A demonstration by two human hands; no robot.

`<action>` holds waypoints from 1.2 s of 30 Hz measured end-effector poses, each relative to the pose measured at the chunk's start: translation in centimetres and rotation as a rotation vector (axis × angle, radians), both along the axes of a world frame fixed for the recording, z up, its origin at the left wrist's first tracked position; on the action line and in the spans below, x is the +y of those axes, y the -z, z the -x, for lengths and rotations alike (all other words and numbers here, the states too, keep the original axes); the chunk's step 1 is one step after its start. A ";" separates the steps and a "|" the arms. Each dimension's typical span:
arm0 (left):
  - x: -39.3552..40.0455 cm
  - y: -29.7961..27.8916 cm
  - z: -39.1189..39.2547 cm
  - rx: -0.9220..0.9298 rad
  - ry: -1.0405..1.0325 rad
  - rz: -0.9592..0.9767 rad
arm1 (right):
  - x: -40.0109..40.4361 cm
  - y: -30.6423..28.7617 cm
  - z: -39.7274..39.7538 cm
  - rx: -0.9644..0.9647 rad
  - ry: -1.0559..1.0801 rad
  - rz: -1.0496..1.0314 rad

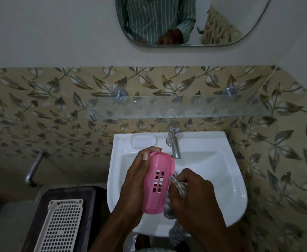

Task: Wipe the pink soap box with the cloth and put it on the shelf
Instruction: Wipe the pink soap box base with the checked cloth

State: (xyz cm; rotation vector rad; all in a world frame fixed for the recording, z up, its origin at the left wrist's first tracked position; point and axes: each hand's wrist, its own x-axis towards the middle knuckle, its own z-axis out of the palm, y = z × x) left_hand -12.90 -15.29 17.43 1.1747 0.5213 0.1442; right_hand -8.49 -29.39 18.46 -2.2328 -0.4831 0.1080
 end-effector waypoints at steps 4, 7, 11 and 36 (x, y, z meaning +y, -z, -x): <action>0.0 0.5 -0.4 0.034 0.053 0.022 | 0.3 -0.6 -2.0 -0.057 -0.031 -0.009; -0.2 0.6 -0.6 0.066 0.080 0.061 | 0.6 -1.3 -3.4 -0.224 -0.086 0.000; 0.1 0.3 -0.6 0.059 0.141 0.099 | 0.3 -1.5 -3.5 -0.414 -0.254 0.095; 1.6 -0.9 -2.9 -0.088 0.036 0.139 | -0.7 -1.3 0.2 -0.161 -0.462 0.127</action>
